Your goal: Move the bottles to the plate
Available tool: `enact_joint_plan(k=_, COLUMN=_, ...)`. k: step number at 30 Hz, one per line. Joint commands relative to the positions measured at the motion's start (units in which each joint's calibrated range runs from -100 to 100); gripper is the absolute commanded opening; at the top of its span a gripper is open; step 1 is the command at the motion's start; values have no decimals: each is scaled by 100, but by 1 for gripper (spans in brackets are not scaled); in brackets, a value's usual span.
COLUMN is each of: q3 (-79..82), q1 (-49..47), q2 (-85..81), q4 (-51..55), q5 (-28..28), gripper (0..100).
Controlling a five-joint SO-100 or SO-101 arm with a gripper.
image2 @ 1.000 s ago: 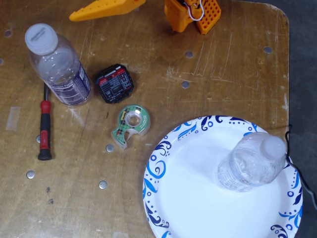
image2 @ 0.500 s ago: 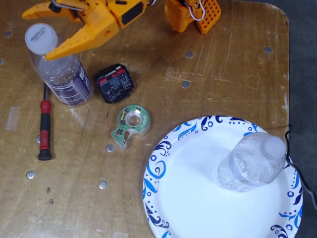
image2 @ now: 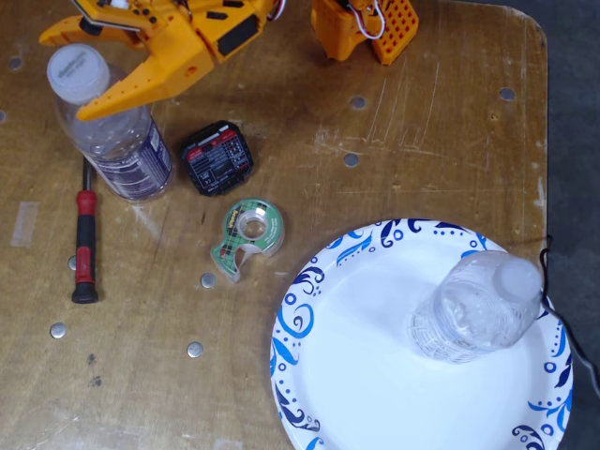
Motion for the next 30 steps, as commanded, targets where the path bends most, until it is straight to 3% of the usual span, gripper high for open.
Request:
enact_joint_plan(k=1, q3=-161, q1=-4, q2=-17, q4=-14, q5=-57, gripper=34)
enact_joint_plan(k=5, q3=-62, q1=82, q2=-17, q4=-14, q5=-67, gripper=17)
enact_joint_plan(k=10, q3=37, q1=265, q2=-25, q4=-84, q5=-57, gripper=6)
enact_joint_plan(k=18, q3=-134, q1=254, q2=-84, q4=-110, q5=-52, gripper=5)
enact_joint_plan(k=24, q3=-1746, q1=-479, q2=17, q4=99, q5=-52, gripper=3)
enact_joint_plan(k=30, q3=-3728, q1=-1201, q2=253, q4=1326, q5=-46, gripper=2)
